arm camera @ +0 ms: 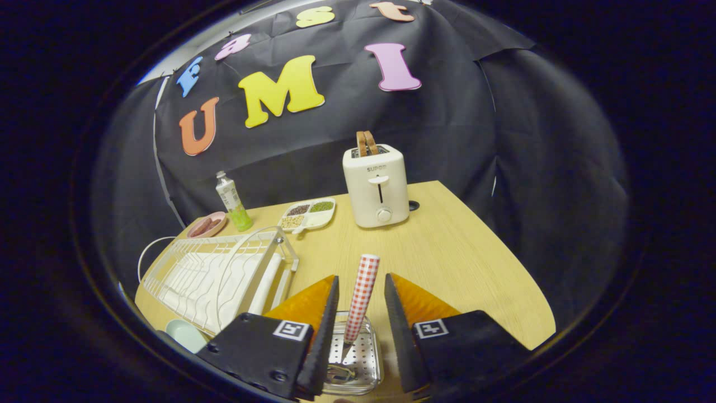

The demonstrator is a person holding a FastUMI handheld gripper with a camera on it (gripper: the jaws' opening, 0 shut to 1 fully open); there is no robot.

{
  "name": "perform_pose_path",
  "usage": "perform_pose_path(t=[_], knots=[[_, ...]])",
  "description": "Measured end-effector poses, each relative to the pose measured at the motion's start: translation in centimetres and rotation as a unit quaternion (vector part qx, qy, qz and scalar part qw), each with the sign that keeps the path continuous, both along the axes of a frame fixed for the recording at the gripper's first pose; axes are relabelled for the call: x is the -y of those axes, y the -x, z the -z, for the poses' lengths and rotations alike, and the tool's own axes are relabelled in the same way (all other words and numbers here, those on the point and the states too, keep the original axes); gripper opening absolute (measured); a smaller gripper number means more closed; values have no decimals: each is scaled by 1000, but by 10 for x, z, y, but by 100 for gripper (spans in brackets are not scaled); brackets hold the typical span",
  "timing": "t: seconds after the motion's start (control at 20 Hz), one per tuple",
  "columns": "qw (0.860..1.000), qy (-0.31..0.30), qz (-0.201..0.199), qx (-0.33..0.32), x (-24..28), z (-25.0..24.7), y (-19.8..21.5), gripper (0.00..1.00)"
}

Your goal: Take the plate from the dish rack, then take the spoon from the basket and place it into the plate.

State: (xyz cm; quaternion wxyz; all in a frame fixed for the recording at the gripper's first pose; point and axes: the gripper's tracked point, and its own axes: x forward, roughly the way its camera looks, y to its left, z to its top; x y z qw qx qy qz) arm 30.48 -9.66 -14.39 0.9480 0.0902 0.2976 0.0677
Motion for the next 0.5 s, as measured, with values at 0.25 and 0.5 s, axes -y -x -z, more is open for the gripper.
perform_pose_path(t=[0.25,0.5], knots=[[1000,-13,-6,14,-4,-13,8,20],[998,-20,-4,53,-8,-40,26,9]])
